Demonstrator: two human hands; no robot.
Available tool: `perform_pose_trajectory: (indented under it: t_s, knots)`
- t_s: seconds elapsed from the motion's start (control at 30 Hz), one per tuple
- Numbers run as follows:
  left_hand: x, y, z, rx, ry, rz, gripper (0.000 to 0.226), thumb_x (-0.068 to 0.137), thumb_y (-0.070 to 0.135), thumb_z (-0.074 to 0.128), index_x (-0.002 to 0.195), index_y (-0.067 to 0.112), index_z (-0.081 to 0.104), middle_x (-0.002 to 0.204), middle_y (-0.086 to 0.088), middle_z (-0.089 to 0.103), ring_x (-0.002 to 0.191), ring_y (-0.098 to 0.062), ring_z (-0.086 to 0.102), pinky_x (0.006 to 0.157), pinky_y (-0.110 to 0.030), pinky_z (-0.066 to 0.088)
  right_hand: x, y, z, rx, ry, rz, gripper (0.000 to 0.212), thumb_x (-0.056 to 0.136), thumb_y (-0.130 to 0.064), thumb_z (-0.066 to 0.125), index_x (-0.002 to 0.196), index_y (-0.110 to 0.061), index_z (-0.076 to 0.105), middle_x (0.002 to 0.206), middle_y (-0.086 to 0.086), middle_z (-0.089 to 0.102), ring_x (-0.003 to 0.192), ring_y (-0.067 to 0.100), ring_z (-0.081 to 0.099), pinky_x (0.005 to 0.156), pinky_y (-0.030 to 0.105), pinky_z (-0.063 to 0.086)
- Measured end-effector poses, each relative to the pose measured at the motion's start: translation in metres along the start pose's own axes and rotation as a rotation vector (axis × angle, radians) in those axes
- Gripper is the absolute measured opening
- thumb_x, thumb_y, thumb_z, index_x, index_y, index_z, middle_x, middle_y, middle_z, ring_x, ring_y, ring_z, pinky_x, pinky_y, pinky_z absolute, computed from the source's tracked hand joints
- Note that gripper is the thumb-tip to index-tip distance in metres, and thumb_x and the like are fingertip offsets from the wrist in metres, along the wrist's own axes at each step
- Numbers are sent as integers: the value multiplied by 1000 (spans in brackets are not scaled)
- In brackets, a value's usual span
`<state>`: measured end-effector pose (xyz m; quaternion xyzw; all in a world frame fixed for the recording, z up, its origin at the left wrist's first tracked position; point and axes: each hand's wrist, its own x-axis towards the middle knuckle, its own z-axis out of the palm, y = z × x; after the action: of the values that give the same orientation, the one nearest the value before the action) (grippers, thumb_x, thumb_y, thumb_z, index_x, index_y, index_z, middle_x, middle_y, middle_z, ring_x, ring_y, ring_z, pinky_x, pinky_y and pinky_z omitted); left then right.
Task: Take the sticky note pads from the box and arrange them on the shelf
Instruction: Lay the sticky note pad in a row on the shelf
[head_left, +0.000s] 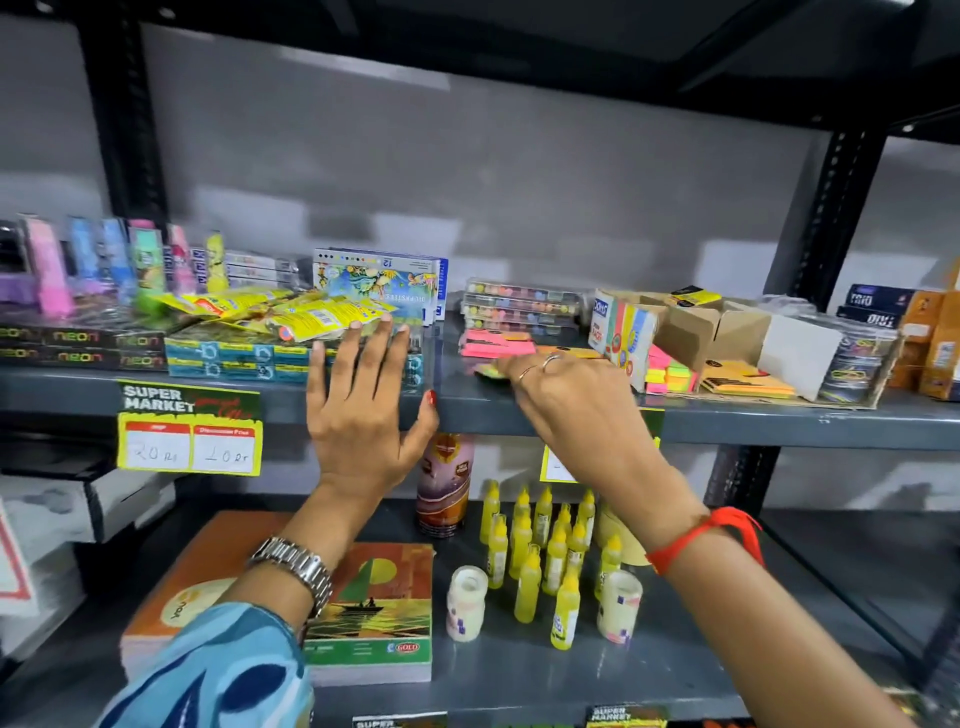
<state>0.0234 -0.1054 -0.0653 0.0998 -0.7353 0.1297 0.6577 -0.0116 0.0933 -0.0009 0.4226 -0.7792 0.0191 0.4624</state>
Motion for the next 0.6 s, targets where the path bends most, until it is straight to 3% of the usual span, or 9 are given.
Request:
perform_pose_trajectory:
  t_s: [0.07,0.23,0.37,0.47,0.53,0.6]
  knots:
    - [0,1,1,6,3,2,59,97,45,29,131,7,58,133,-11,59,127,-30,46,115,-47,18,3,-4,2,54,-133,-15,24,92,-12,52,112,-19,63,95,5,74,83,28,69,58,33,55]
    - [0,0,4,5,25,7,59,97,46,28,131,8,58,132,-10,60,127,-29,46,114,-47,21,5,1,-4,297,-172,23,33,100,-23,38,124,-16,59,111,10,70,102,31,62,78,39,52]
    - [-1,0,4,-4,40,9,59,97,46,28,132,8,57,131,-10,60,127,-29,45,114,-47,20,-5,23,-13,303,-73,134,33,95,-15,45,125,-12,59,99,15,71,92,33,64,75,40,53]
    - [-1,1,3,-13,52,8,58,97,46,29,132,8,56,131,-11,61,127,-29,45,115,-46,19,-14,55,-25,201,50,271,29,90,-12,49,113,-6,65,91,18,72,81,35,65,68,35,52]
    - [-2,3,3,-22,56,0,57,97,45,30,131,8,57,131,-11,60,127,-29,46,116,-45,17,-21,78,-30,153,111,372,29,85,-16,48,103,-3,68,94,20,71,82,38,64,66,33,46]
    - [-2,3,3,-33,56,-7,57,96,45,31,132,8,56,131,-11,60,127,-30,46,116,-44,16,-28,99,-32,122,124,484,29,83,-12,53,106,-4,67,102,21,71,90,40,63,75,37,47]
